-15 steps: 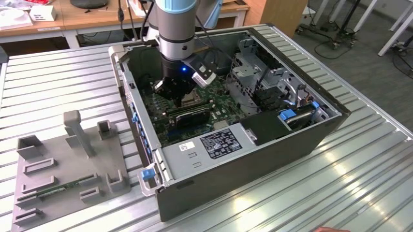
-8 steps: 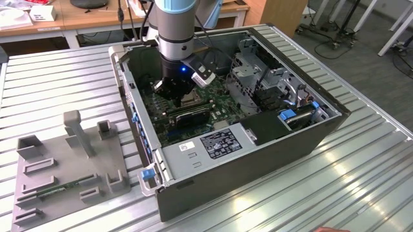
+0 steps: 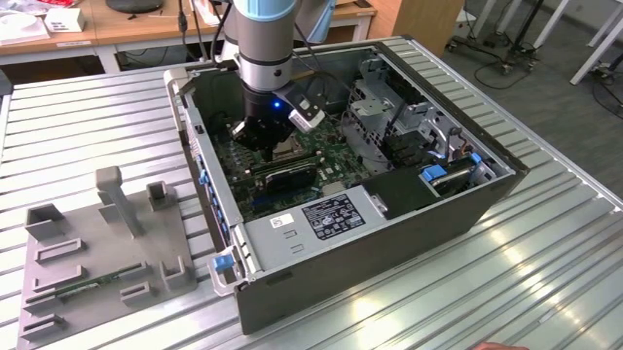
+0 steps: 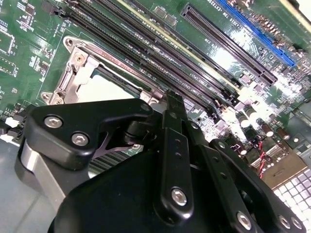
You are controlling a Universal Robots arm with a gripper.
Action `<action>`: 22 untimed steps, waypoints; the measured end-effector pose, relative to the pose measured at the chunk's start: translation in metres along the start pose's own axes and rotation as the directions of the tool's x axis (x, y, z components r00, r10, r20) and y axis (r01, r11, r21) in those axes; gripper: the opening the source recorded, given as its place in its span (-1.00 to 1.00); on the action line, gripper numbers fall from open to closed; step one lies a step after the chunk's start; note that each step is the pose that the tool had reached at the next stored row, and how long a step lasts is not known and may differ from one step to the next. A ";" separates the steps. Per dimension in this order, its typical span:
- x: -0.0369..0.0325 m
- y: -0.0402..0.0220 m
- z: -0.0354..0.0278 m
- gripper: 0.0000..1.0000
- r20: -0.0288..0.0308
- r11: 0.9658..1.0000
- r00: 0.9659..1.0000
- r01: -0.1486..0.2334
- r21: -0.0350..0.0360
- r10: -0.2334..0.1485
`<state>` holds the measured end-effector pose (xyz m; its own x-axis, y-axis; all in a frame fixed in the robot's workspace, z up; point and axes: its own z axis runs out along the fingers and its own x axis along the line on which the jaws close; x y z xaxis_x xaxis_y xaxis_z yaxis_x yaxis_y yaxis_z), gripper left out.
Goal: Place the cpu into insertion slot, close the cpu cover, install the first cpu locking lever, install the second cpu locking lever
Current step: 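Install the second cpu locking lever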
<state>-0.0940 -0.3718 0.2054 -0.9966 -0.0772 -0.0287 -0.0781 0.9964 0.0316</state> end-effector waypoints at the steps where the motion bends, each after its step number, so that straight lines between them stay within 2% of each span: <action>1: 0.0000 0.0000 0.0001 -0.79 0.000 1.000 1.000 0.000 0.000 0.000; 8: 0.0007 0.0000 0.0009 -0.79 0.000 1.000 1.000 0.000 -0.001 0.000; 13: 0.0014 -0.0001 0.0013 -0.79 0.000 1.000 1.000 0.000 -0.005 0.000; 18: 0.0021 -0.0003 0.0018 -0.79 0.001 1.000 1.000 0.000 -0.015 0.000; 22: 0.0023 -0.0004 0.0022 -0.79 0.001 1.000 1.000 -0.001 -0.019 0.001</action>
<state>-0.0962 -0.3723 0.2031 -0.9966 -0.0767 -0.0301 -0.0781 0.9957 0.0506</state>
